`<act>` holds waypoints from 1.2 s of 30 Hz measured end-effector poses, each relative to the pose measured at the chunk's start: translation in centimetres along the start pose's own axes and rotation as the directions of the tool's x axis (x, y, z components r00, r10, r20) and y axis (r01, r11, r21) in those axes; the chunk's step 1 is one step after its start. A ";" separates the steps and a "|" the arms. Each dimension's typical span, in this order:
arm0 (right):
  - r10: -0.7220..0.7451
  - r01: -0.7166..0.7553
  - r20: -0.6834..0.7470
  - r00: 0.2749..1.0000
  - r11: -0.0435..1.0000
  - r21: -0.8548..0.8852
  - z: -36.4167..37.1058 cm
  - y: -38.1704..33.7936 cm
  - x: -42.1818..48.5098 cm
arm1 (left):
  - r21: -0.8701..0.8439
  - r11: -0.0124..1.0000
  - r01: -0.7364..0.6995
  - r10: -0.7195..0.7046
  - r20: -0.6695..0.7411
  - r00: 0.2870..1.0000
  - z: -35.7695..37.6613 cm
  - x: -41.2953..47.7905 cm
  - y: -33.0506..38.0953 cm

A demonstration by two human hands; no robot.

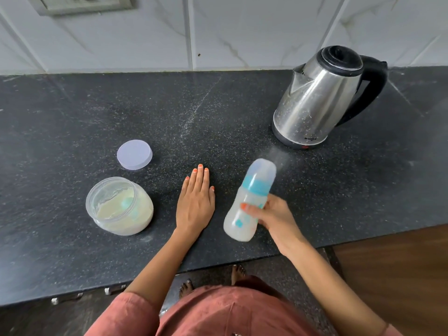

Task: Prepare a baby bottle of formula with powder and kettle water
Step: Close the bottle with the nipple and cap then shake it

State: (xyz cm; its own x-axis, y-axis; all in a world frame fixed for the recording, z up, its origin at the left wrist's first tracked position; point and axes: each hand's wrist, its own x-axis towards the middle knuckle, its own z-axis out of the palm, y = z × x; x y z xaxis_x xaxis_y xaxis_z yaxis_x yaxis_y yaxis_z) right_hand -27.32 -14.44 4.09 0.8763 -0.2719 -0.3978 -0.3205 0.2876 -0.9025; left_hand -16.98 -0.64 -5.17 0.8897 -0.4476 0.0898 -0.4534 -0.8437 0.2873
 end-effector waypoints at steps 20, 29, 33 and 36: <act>0.017 0.154 -0.326 0.945 0.856 0.493 0.5 -1.0 1.7 | 0.014 1.000 -0.006 0.006 0.029 1.000 0.1 0.2 -0.2; 0.020 0.128 -0.272 0.962 0.847 0.516 0.3 -1.7 1.7 | 0.026 0.999 -0.019 0.019 0.021 1.000 0.0 0.5 0.0; -0.026 0.099 -0.234 0.972 0.947 0.307 0.5 -1.0 1.1 | 0.020 1.000 -0.013 0.013 0.022 1.000 0.2 0.1 -0.1; -0.012 0.011 -0.015 1.000 1.000 -0.016 0.5 -0.3 -0.3 | 0.027 0.999 -0.019 0.019 0.020 1.000 0.1 0.3 -0.2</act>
State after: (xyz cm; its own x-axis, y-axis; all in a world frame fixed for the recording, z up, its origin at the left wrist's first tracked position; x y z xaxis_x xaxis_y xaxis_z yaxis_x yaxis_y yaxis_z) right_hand -27.26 -13.97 4.58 0.8746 -0.2885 -0.3897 -0.3162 0.2700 -0.9095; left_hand -16.59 -0.68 -5.32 0.8799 -0.4691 0.0758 -0.4716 -0.8425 0.2602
